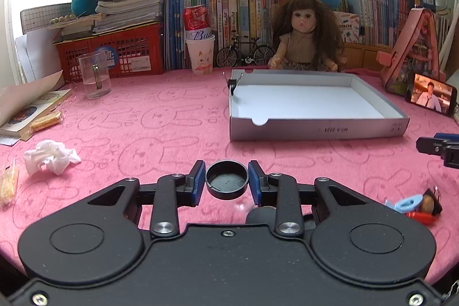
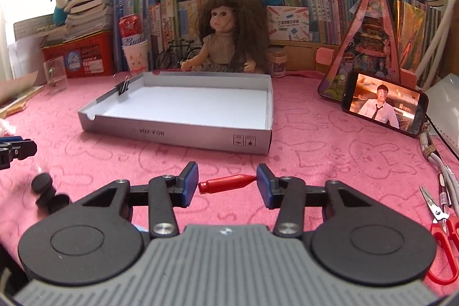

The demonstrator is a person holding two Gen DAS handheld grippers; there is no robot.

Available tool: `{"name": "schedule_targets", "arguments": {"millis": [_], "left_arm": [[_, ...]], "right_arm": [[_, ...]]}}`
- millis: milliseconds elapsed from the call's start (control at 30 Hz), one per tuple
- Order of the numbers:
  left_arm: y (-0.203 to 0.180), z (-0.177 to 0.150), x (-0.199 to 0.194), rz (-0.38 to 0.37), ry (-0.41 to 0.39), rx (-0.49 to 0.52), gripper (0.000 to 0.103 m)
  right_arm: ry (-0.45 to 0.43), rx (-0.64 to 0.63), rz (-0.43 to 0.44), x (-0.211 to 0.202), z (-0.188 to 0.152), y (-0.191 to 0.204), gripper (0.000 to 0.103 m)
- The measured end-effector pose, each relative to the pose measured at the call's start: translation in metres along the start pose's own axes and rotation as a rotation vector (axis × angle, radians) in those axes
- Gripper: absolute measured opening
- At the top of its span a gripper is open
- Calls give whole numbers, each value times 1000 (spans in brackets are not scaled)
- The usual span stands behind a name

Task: Organize rigid objects
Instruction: 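Carry both into the white tray and open both tools to release them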

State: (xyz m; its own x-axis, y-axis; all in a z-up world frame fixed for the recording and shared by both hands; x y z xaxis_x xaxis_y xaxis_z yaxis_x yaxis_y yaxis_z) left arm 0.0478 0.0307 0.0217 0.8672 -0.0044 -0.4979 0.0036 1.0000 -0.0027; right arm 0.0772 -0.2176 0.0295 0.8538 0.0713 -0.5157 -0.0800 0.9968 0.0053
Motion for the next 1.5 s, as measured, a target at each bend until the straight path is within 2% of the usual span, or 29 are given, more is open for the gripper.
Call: {"name": "schedule_targets", "arguments": {"millis": [200,467,733,967,1200,1500], "left_arm": [[-6,31,16,-59,0,-23,30],[-26,74,51,-111,1,-31,30],[-40,104,109,-108,25,-61,30],[-46,105,163,-126,149,-83,30],[-50,97,195,-122,255,-95,30],[-57,89,204,-109,288,-64,30]], "right_arm": [[12,58,-27,21,22,8,50],[7,133,-14,52,54,12,50],[77,170,-17,94,72,9,50],[151,226,-3,121,75,0,50],[239,259,14,140,75,-3,50],[293,251,-2,151,75,-3,50]]}}
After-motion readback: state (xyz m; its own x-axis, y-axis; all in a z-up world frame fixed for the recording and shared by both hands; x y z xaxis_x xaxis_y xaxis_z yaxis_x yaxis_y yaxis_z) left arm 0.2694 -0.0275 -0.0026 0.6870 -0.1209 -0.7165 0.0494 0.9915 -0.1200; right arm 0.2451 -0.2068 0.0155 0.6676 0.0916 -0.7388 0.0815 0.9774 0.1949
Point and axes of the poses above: each gripper's, at about its wrist camera, not at the fingertips, and x roughly the way its jaws point, y to its left, z to its top, the point moved 2 cm from there along x, roughly the way its jaws point, and after that the axes turned 2 degrees about -z, right-handed, at the moved point
